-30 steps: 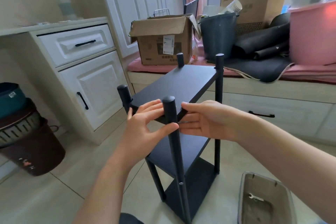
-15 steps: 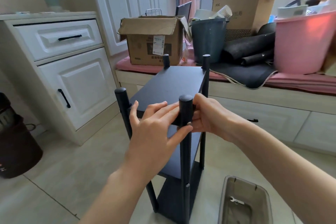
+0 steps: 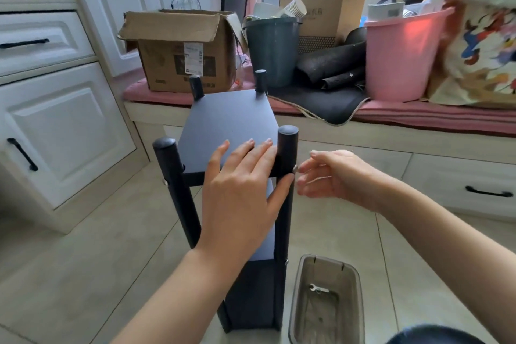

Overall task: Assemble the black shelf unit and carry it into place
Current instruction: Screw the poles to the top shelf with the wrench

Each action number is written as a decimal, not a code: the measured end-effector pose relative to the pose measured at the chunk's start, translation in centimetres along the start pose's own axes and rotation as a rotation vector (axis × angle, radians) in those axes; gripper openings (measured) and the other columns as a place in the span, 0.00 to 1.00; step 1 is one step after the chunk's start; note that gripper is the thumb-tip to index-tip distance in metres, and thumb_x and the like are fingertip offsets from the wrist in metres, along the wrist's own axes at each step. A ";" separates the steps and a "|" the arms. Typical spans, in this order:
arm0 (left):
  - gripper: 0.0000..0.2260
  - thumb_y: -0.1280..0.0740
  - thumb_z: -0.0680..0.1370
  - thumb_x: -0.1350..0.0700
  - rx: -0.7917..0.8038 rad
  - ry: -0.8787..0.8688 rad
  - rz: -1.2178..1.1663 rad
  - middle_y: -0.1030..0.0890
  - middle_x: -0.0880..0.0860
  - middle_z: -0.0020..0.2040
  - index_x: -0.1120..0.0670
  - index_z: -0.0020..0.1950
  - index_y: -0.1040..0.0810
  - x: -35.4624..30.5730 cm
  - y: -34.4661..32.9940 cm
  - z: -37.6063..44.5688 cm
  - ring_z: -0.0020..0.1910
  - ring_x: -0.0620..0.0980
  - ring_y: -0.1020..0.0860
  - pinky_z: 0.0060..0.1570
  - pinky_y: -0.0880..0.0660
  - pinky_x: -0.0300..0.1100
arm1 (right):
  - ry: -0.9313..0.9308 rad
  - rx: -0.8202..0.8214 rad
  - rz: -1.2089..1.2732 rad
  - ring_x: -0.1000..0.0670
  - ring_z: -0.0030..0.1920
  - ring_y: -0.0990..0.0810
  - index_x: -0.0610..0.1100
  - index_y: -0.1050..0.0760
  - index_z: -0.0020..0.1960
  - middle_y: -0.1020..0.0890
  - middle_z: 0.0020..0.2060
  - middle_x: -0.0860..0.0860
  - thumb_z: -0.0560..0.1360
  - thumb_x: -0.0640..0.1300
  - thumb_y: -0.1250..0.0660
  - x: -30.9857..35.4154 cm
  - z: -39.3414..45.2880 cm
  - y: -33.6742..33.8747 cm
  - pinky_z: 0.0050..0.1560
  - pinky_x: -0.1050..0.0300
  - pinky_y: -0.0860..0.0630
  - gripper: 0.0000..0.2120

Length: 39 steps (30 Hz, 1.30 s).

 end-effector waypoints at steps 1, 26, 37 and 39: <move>0.20 0.36 0.80 0.44 -0.022 -0.006 0.007 0.17 0.52 0.62 0.56 0.64 0.18 -0.2 0.0 0.0 0.64 0.52 0.20 0.70 0.33 0.55 | -0.039 0.000 -0.018 0.39 0.44 0.14 0.35 0.21 0.52 0.15 0.43 0.38 0.82 0.47 0.40 -1.9 -0.4 1.2 0.50 0.47 0.17 0.16; 0.21 0.42 0.82 0.44 -0.192 0.016 0.209 0.20 0.54 0.54 0.60 0.57 0.21 -1.3 -1.1 -0.5 0.54 0.56 0.27 0.55 0.37 0.53 | -0.492 0.193 -1.159 0.43 0.60 0.21 0.41 0.28 0.55 0.22 0.61 0.41 0.78 0.34 0.45 -42.3 5.6 4.4 0.49 0.58 0.28 0.10; 0.22 0.44 0.82 0.43 -0.164 0.013 0.213 0.21 0.55 0.54 0.60 0.57 0.22 -1.1 -1.5 -0.8 0.56 0.55 0.29 0.56 0.38 0.52 | -0.339 0.067 -1.471 0.45 0.58 0.19 0.45 0.28 0.65 0.22 0.60 0.47 0.81 0.36 0.48 -42.9 6.0 5.0 0.49 0.54 0.24 0.17; 0.21 0.42 0.82 0.44 -0.159 0.019 0.208 0.21 0.55 0.54 0.60 0.57 0.21 -1.2 -1.6 -0.7 0.56 0.54 0.29 0.56 0.38 0.52 | -0.333 0.067 -1.509 0.45 0.58 0.19 0.45 0.29 0.67 0.22 0.61 0.48 0.80 0.36 0.45 -43.0 6.0 4.8 0.47 0.54 0.24 0.17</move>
Point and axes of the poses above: each hand's wrist, its own z-axis towards the middle knuckle, its own y-axis out of the back of the hand, x = y × z, the point moved 10 cm from there along z, towards the middle knuckle
